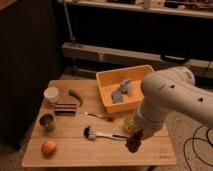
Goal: Place grapes in table surface
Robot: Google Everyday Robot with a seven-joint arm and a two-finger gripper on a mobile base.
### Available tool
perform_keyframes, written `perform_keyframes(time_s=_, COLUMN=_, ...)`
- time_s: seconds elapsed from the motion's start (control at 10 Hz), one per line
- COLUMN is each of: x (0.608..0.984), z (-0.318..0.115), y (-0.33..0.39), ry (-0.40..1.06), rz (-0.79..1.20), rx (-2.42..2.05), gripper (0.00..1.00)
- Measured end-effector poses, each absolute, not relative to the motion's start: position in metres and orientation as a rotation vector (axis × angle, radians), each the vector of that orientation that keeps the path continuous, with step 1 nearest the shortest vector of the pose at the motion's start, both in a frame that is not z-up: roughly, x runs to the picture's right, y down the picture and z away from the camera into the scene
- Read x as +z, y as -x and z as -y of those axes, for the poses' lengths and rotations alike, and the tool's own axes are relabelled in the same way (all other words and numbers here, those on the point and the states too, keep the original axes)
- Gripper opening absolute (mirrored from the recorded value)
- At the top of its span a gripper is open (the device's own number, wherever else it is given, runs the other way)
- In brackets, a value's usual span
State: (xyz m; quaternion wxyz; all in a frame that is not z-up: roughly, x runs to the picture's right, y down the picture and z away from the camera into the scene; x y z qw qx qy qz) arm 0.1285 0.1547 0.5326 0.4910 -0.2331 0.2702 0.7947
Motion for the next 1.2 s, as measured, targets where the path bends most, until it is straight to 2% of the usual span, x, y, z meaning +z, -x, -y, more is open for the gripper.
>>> perform_keyframes(time_s=0.8, x=0.570, z=-0.161, y=-0.207, ry=0.641, rz=-0.620, rx=2.059, gripper=0.00)
perform_keyframes(time_s=1.2, x=0.596, z=-0.178, y=-0.240, ry=0.665, rz=-0.614, rx=2.119, gripper=0.00)
